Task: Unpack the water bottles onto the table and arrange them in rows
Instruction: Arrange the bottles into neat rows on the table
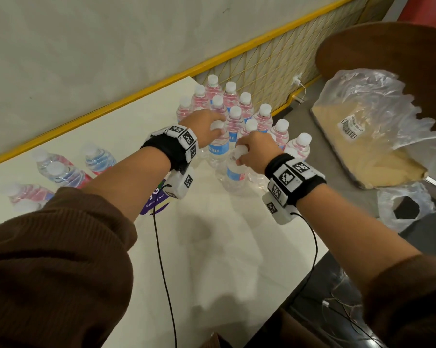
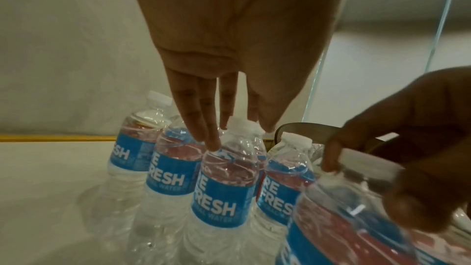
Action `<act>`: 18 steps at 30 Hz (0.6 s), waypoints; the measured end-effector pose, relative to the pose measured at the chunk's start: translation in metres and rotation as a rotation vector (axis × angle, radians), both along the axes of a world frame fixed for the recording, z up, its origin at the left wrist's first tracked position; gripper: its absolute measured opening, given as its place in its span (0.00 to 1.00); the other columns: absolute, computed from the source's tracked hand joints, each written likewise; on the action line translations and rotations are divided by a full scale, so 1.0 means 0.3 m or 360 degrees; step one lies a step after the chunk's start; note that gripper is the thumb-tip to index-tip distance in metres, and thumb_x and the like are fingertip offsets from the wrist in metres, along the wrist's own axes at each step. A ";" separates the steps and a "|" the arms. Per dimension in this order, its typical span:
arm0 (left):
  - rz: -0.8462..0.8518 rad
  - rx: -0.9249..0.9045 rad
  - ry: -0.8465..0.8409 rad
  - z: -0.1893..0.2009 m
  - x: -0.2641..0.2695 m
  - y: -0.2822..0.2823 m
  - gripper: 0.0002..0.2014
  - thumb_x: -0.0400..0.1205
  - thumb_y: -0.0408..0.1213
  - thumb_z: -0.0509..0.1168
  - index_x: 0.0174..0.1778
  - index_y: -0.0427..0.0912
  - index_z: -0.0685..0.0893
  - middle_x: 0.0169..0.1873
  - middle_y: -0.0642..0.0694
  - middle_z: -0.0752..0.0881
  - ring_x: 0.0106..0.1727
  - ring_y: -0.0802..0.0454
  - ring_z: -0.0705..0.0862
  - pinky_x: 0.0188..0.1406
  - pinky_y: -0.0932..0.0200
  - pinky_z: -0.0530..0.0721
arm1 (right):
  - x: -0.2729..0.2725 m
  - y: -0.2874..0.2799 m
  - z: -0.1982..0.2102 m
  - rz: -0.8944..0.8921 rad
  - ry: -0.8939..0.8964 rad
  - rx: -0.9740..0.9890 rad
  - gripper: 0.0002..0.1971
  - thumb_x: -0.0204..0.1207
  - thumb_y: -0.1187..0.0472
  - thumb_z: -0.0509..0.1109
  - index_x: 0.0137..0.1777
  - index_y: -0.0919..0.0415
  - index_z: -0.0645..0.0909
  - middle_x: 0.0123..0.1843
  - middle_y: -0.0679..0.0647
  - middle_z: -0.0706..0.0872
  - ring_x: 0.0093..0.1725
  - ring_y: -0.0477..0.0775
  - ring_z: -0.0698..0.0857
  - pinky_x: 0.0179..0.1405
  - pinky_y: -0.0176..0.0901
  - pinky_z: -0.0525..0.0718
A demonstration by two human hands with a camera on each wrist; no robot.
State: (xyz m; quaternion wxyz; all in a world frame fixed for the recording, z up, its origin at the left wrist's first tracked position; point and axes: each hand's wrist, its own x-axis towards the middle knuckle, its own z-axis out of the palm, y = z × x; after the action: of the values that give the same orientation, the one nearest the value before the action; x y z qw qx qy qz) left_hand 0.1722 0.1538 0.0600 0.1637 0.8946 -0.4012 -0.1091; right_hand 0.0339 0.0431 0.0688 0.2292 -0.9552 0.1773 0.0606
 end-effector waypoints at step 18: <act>0.0152 -0.0043 0.0070 0.003 -0.006 -0.009 0.18 0.84 0.39 0.61 0.71 0.49 0.79 0.66 0.41 0.83 0.67 0.44 0.80 0.65 0.55 0.74 | 0.099 -0.021 0.052 0.0217 0.0192 -0.0199 0.22 0.76 0.65 0.68 0.71 0.54 0.77 0.69 0.59 0.79 0.67 0.60 0.78 0.63 0.47 0.77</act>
State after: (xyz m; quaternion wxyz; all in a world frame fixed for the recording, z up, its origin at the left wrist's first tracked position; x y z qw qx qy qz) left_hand 0.1704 0.1509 0.0609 0.1897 0.9078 -0.3558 -0.1154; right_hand 0.0636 0.0370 0.0844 0.1533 -0.9721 0.1289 0.1222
